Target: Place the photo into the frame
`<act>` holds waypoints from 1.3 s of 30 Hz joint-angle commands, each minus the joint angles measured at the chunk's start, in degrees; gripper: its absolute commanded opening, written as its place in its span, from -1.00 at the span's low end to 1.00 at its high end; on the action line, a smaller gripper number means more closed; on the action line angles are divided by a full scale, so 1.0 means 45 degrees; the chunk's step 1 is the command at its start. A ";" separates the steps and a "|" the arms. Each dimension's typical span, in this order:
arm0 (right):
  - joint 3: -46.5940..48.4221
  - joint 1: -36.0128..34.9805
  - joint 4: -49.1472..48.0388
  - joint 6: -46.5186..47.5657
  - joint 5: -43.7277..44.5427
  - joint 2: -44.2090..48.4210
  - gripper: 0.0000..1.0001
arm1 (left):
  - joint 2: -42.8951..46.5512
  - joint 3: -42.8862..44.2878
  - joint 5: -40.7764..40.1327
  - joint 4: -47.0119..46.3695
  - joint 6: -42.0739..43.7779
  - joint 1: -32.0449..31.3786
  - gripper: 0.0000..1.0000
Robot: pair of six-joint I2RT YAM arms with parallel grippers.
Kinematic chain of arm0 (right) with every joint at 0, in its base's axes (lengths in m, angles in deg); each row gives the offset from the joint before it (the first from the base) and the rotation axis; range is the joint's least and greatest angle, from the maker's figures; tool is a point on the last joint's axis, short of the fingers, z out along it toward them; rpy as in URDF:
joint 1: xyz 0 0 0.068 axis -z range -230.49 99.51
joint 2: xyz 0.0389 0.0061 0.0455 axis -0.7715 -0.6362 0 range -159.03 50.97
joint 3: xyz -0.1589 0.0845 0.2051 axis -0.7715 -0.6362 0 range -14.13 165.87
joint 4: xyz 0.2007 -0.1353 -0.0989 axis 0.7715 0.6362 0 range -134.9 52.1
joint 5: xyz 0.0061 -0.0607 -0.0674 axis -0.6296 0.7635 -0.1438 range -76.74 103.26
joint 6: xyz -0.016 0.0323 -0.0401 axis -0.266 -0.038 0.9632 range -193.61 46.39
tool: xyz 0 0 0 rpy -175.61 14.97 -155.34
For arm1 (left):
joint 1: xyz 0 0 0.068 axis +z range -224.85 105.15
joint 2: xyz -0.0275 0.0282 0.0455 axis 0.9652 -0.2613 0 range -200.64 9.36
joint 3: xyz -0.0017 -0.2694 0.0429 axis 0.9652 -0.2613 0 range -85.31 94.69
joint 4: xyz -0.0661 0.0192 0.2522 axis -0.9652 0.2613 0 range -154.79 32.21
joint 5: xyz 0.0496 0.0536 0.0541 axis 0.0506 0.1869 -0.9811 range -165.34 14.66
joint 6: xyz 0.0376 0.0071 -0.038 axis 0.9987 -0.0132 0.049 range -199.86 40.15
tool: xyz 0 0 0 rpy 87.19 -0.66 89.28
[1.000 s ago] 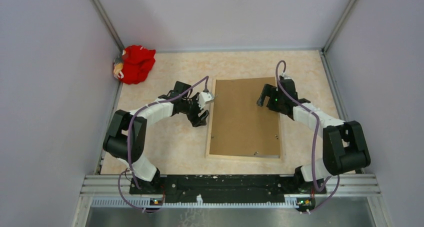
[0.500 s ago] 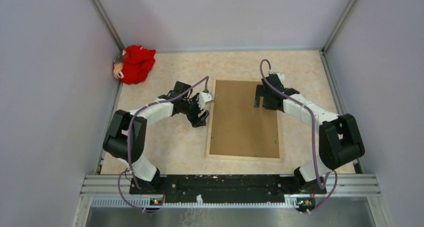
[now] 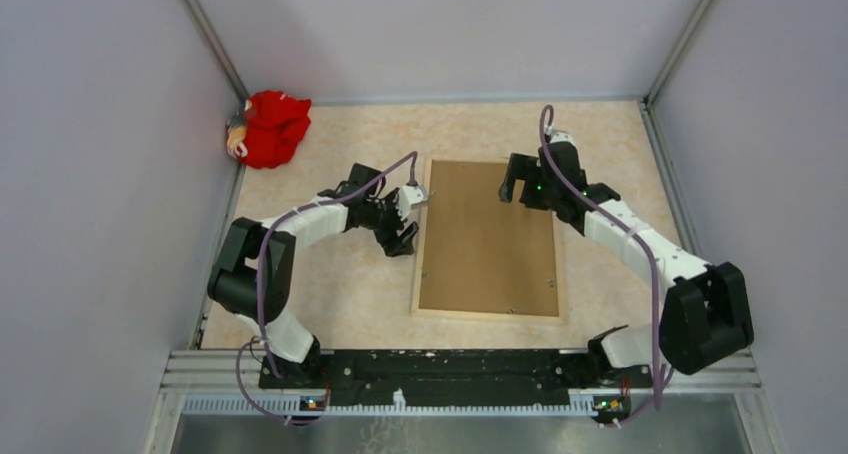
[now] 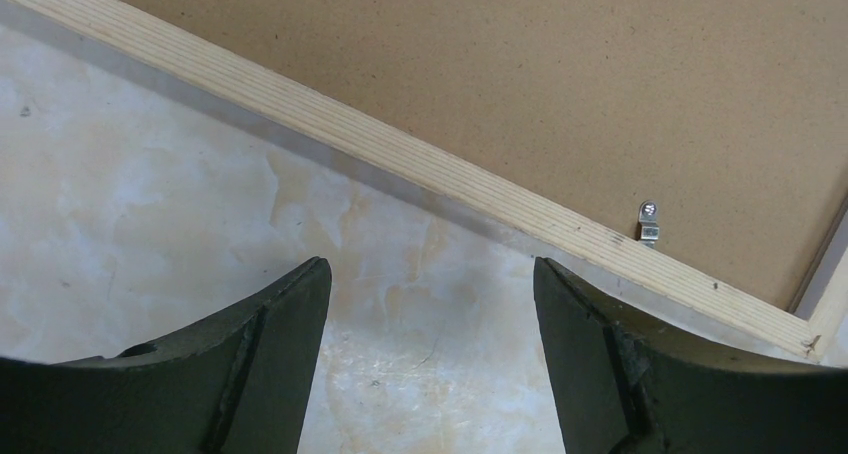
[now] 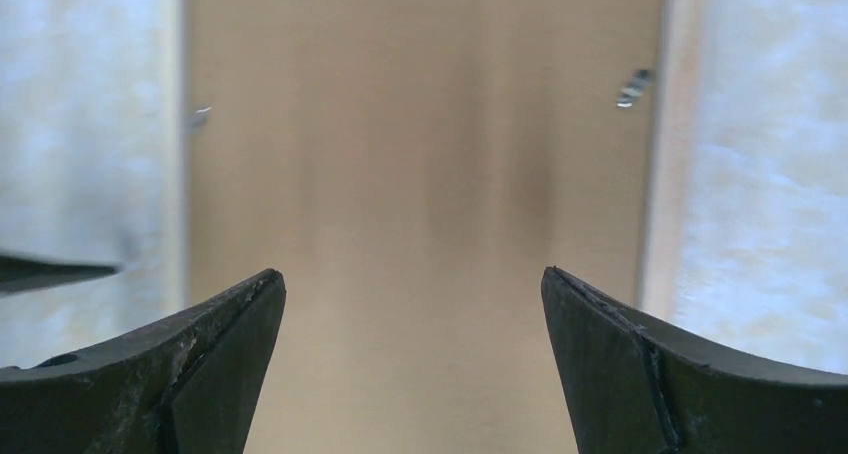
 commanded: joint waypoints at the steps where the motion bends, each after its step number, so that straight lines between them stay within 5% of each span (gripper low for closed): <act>1: -0.1732 -0.0214 -0.2962 -0.1278 -0.3566 0.1148 0.94 | -0.0316 0.0518 0.0862 0.0193 -0.0461 0.0020 0.61; 5: -0.3151 -0.1574 -0.4918 -0.2605 -0.3701 0.1467 0.54 | -0.0741 0.0868 0.1110 0.0226 -0.0998 0.0034 0.57; 10: -0.4343 -0.4009 -0.6893 -0.3984 -0.2662 0.0842 -0.40 | -0.1194 0.1063 0.1450 0.0161 -0.1310 0.0219 0.45; 12: -0.4689 -0.4842 -0.7876 -0.4290 -0.2323 0.0402 -0.59 | -0.1360 0.1104 0.1604 0.0186 -0.1359 0.0313 0.35; 21: -0.4049 -0.7052 -0.9241 -0.4753 -0.1699 -0.2355 -0.50 | -0.1835 0.1087 0.1515 0.0065 -0.1435 0.0402 0.20; 39: -0.3722 -0.7413 -0.9654 -0.5481 -0.1982 -0.3695 -0.39 | -0.2171 0.1105 0.1457 -0.0172 -0.1572 0.0431 0.16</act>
